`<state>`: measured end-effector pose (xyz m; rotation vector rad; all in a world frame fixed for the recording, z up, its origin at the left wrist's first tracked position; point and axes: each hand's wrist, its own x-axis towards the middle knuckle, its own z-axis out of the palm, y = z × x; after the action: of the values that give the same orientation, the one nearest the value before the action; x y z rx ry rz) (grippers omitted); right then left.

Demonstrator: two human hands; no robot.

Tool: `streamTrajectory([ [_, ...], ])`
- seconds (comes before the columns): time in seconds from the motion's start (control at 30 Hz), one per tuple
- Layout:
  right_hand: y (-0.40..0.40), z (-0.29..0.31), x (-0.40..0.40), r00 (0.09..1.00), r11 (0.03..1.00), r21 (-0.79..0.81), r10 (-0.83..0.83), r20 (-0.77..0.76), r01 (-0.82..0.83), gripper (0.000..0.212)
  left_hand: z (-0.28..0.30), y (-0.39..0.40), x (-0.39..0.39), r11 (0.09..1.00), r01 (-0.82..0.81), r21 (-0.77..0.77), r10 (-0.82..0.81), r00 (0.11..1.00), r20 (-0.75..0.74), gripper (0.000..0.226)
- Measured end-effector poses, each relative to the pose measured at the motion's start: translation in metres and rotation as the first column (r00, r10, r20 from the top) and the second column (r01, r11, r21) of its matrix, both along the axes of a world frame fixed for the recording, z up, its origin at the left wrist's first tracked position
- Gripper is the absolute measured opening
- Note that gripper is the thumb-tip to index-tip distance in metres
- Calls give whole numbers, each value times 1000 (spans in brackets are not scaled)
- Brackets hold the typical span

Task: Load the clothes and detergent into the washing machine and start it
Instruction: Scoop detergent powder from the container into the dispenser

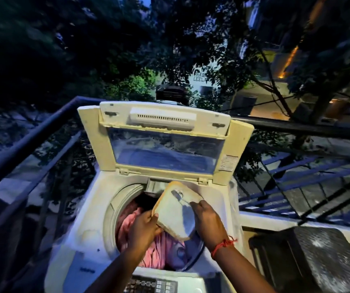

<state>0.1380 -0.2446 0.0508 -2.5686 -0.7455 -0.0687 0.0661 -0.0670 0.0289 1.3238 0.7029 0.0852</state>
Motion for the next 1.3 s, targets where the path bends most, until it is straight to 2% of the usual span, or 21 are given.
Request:
streamTrajectory([
  [0.07,13,-4,-8,994,994,-21,102,-44,-103,67,3,9,-3,999,-30,-17,30,999,24,23],
  [0.13,22,-7,-18,980,979,-47,197,-39,-199,58,2,18,-5,998,-57,-5,57,998,25,25],
  [0.2,28,-12,-25,974,974,-6,225,-38,-226,46,-1,27,-8,996,-91,12,91,996,14,22],
  [0.33,36,-11,-31,998,975,219,37,-45,-26,26,-5,37,-15,983,-181,-15,181,983,13,18],
  [0.43,47,-11,-39,991,968,213,-130,-23,132,11,-7,41,-18,969,-248,-17,248,969,7,18],
  [0.53,64,-16,-54,976,962,172,-200,-90,213,7,-5,42,-18,955,-295,-6,295,955,16,19],
  [0.73,113,-18,-83,976,972,170,-131,-175,160,16,-8,53,-20,952,-276,134,277,961,5,21],
  [0.87,134,-16,-91,983,962,253,-64,-169,106,16,-16,63,-29,951,-225,214,240,970,-46,25],
  [0.97,144,-18,-92,971,945,310,-25,-238,100,18,-17,69,-37,954,-151,260,174,982,-67,24],
  [1.03,151,-22,-90,939,934,329,-18,-345,139,22,-15,74,-41,953,-146,264,173,981,-83,23],
  [1.13,160,-28,-89,844,894,381,8,-537,235,21,-19,83,-45,949,-148,279,187,975,-122,25],
  [1.23,170,-38,-84,686,752,470,33,-727,461,15,-29,92,-46,948,-127,292,178,971,-157,20],
  [1.3,174,-38,-81,596,639,506,92,-798,579,22,-30,95,-46,945,-119,305,175,971,-164,19],
])
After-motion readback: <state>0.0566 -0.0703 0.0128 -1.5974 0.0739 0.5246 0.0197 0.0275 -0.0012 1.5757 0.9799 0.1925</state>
